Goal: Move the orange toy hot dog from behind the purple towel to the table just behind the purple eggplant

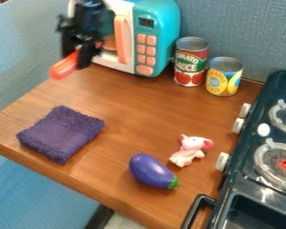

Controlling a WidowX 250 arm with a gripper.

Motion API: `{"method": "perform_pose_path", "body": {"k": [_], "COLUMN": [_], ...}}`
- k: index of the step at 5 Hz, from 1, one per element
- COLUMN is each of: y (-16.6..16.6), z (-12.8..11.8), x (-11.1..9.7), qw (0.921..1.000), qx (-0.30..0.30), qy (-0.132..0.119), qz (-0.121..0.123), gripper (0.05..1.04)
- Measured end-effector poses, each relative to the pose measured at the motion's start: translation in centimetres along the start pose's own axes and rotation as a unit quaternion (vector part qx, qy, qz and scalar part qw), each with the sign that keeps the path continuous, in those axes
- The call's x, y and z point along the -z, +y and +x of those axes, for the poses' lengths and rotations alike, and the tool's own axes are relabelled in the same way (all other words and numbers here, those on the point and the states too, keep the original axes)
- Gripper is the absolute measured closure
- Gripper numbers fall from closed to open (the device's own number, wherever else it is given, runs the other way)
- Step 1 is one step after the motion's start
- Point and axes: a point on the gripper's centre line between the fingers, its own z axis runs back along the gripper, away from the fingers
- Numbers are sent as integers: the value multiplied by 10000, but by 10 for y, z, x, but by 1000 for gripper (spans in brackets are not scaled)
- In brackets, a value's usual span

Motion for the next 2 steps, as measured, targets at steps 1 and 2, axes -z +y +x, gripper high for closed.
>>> {"method": "perform_pose_path", "body": {"k": [1, 2], "y": [-40, -70], "z": [7, 8], "x": [-16, -20], "qw": [9992, 9984], "qx": [400, 504], "qy": [-54, 8], "qz": [33, -270], "gripper": [521, 521]}}
